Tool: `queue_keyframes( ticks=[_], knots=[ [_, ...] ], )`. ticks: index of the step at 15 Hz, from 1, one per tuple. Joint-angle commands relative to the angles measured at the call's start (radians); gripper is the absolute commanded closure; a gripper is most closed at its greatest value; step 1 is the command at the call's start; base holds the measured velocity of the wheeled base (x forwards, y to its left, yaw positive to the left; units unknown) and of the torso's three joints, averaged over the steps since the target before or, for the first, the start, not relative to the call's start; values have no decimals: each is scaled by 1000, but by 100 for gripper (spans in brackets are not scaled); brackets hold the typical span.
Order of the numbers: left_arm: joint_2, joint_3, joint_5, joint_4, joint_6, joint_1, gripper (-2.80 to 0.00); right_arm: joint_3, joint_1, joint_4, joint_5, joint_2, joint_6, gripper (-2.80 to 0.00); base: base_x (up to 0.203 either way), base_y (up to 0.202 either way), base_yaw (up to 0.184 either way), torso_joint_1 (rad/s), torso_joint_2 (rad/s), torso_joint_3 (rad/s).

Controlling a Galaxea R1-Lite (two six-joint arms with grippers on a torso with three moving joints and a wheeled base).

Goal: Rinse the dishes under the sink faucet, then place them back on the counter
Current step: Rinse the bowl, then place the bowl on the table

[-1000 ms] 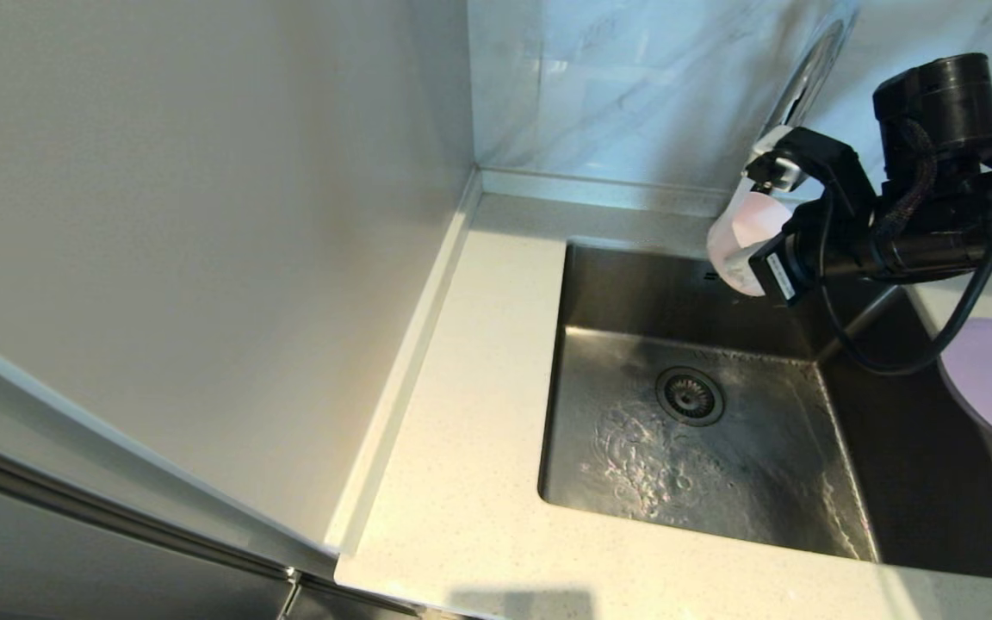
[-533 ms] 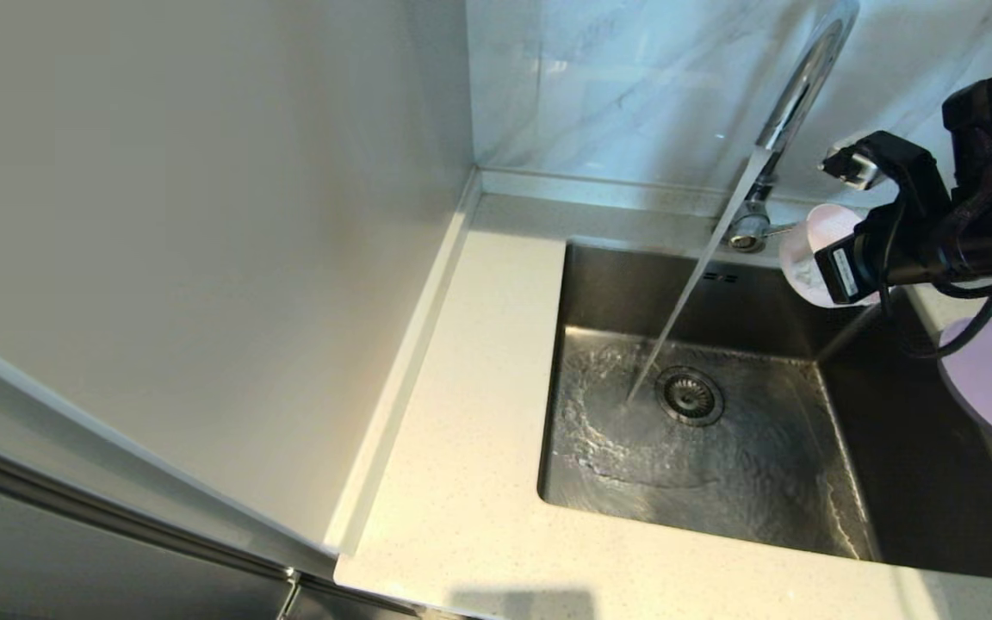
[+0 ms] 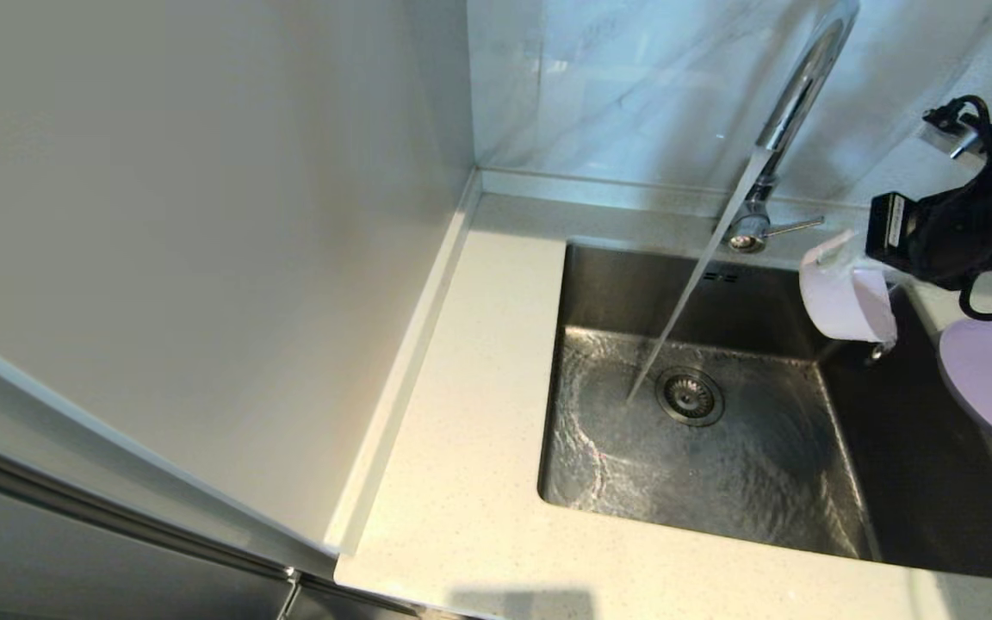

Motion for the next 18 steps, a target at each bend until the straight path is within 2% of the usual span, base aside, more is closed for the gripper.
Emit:
queue_keyframes(
  ticks=[1, 3, 4, 6, 8, 10, 12, 15, 18],
  knots=[
    [0, 0, 0, 0, 0, 0, 0, -48, -11, 85, 71, -1, 299, 0, 0, 0, 0, 0, 0, 0],
    [0, 0, 0, 0, 0, 0, 0, -61, -14, 119, 168, 4, 559, 0, 0, 0, 0, 0, 0, 0],
    [0, 0, 0, 0, 0, 0, 0, -75, -15, 127, 252, 3, 675, 0, 0, 0, 0, 0, 0, 0],
    [0, 0, 0, 0, 0, 0, 0, -138, -16, 127, 400, 1, 864, 0, 0, 0, 0, 0, 0, 0],
    [0, 0, 0, 0, 0, 0, 0, -146, -17, 105, 536, 7, 966, 0, 0, 0, 0, 0, 0, 0],
    [0, 0, -1, 0, 0, 0, 0, -133, -18, 76, 580, 29, 1077, 0, 0, 0, 0, 0, 0, 0],
    [0, 0, 0, 0, 0, 0, 0, -72, -30, 35, 601, 35, 1150, 0, 0, 0, 0, 0, 0, 0],
    [0, 0, 0, 0, 0, 0, 0, 23, -88, -36, 636, 22, 1165, 0, 0, 0, 0, 0, 0, 0],
    [0, 0, -1, 0, 0, 0, 0, 12, -94, -55, 640, 52, 1165, 0, 0, 0, 0, 0, 0, 0]
  ],
)
